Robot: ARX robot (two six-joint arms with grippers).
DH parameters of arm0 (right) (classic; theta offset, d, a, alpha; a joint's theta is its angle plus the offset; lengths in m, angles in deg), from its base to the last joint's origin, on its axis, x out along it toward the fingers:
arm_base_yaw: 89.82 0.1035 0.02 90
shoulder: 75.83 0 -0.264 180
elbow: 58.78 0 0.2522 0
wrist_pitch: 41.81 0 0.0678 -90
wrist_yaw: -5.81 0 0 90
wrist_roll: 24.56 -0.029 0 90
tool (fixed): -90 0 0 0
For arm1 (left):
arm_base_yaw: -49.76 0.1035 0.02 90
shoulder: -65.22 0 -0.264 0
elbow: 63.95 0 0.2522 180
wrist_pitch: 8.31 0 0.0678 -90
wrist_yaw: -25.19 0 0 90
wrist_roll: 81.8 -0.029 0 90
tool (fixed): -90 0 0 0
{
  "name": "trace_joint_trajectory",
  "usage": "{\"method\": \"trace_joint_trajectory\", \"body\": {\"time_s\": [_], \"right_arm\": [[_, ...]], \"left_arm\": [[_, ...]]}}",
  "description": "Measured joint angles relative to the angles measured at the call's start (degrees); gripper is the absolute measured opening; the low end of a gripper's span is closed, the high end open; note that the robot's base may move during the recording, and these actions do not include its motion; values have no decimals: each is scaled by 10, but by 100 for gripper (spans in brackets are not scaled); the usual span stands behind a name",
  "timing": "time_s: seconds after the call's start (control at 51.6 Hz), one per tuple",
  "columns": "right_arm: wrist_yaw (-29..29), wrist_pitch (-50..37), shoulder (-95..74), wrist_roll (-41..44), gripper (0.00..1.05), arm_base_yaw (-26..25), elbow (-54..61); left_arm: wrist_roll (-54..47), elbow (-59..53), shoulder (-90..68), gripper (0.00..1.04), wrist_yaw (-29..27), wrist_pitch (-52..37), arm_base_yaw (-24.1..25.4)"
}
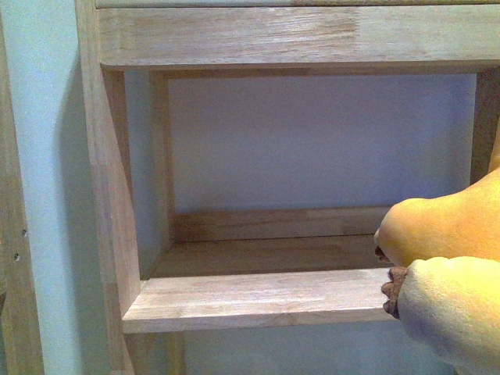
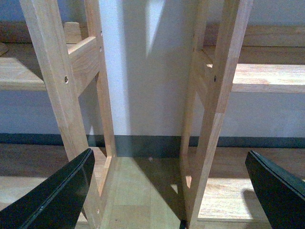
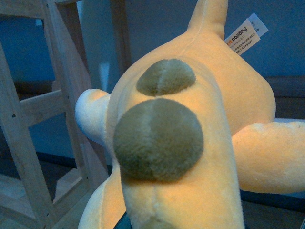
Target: Put away toys
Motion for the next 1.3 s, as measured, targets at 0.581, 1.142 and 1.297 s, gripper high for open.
{"method": "trace_joint_trajectory", "body": {"time_s": [0.581,1.142,1.297], "right_arm": [[-13,58,-218,36,7,-128,-360],[116,55,-556,53,7,-12,-731],[117,70,-644,51,7,17,-834]], "left_arm": [[0,0,0,98,0,0,0],[0,0,0,98,0,0,0],[0,0,0,98,0,0,0]]}}
